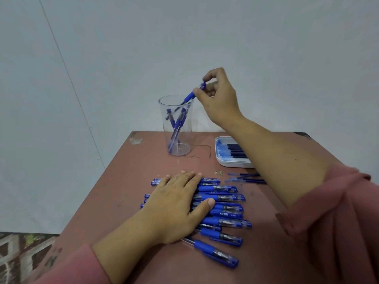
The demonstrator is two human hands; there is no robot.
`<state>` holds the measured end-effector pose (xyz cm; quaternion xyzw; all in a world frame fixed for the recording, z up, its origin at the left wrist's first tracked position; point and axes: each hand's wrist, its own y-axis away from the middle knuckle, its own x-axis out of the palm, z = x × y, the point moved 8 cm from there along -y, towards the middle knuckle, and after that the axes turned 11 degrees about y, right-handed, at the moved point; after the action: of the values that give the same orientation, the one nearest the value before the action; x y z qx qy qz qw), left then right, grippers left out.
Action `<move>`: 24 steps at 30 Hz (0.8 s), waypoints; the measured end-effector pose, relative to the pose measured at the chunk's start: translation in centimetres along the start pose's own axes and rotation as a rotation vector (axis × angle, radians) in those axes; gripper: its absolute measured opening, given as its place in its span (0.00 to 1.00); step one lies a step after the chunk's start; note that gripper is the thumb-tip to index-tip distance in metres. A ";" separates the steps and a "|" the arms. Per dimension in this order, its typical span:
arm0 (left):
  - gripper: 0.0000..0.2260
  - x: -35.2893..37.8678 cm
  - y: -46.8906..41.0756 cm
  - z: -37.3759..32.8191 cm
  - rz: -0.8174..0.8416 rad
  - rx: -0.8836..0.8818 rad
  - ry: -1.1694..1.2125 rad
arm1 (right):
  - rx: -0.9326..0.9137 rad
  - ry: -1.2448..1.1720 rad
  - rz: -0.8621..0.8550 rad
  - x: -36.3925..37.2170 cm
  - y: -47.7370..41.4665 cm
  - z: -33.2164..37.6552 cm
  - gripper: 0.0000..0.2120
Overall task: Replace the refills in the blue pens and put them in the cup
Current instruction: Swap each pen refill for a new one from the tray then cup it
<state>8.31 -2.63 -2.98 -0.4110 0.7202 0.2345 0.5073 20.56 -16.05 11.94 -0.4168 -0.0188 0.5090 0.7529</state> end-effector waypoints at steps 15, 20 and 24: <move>0.40 0.1 -0.3 0.1 -0.007 0.007 0.004 | -0.085 0.335 0.466 -4.7 11.3 -3.9 0.03; 0.40 0.0 -0.5 0.2 -0.019 -0.002 0.019 | -0.113 0.335 0.624 -4.3 14.7 -4.5 0.05; 0.40 -0.1 -0.4 0.2 -0.026 0.000 0.033 | -0.154 0.424 0.714 -3.2 15.0 -4.2 0.12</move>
<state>8.80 -2.69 -2.95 -0.4241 0.7231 0.2210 0.4984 9.66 -19.11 0.71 -0.5479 0.2442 0.6378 0.4831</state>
